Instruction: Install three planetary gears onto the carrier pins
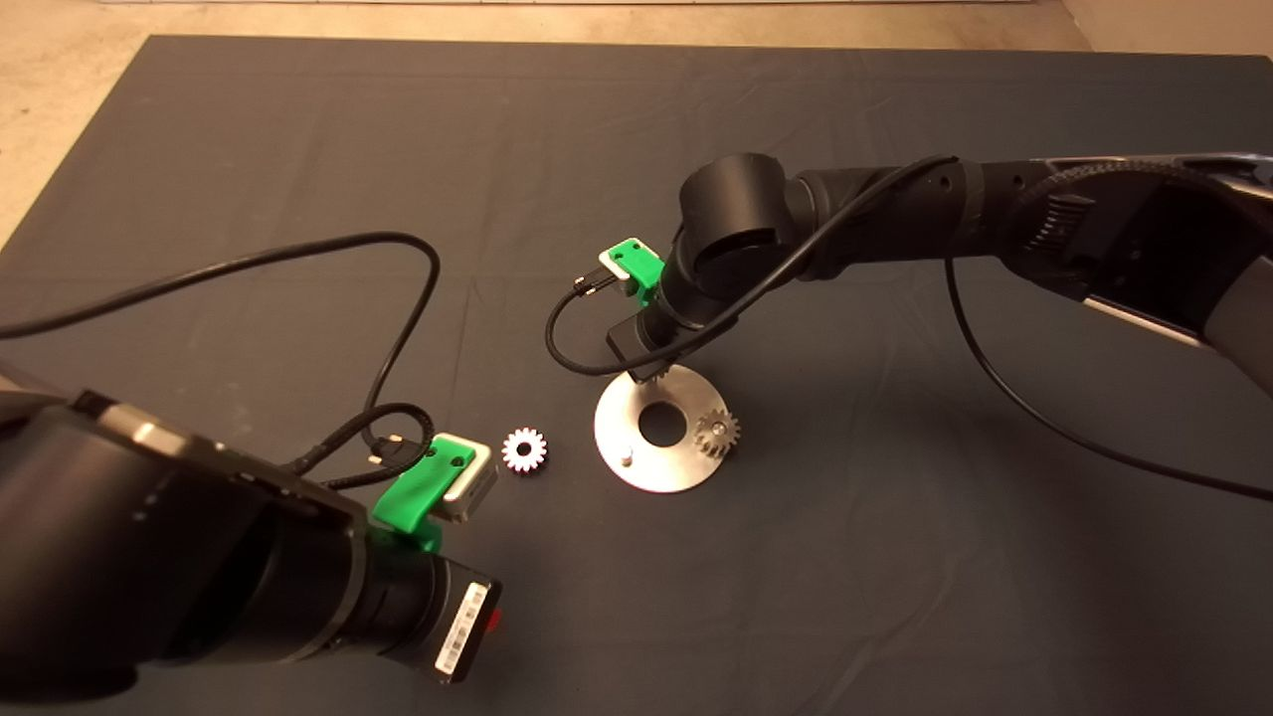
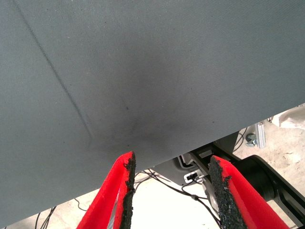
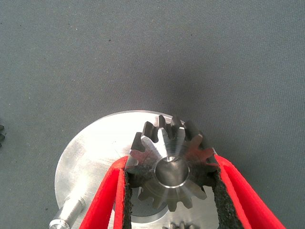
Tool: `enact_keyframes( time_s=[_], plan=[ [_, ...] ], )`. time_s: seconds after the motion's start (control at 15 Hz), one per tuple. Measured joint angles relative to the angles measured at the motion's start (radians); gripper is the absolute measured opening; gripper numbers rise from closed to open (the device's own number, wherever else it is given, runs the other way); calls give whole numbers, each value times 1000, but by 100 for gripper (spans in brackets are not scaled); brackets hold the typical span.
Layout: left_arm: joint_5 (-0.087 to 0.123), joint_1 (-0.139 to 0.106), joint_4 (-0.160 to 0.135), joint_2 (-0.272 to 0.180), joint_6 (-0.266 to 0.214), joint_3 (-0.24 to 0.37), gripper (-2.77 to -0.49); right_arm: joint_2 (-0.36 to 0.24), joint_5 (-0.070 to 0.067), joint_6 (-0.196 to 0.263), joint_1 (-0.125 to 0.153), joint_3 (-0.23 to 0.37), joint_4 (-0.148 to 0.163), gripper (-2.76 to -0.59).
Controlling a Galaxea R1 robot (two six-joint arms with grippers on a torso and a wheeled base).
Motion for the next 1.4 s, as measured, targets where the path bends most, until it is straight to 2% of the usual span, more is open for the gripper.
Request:
enact_keyframes(
  time_s=[0.2, 0.4, 0.8, 1.4],
  plan=[
    [0, 0, 0, 0, 0, 0, -223, 2, -8, 0, 0, 2, 0, -243],
    [0, 0, 0, 0, 0, 0, -223, -1, -21, 0, -8, 16, 0, -243],
    [-2, 0, 0, 0, 0, 0, -223, -3, -26, 0, -17, 21, 0, -243],
    [-3, 0, 0, -6, 0, 0, -223, -6, -23, 0, -17, 21, 0, -242]
  ],
)
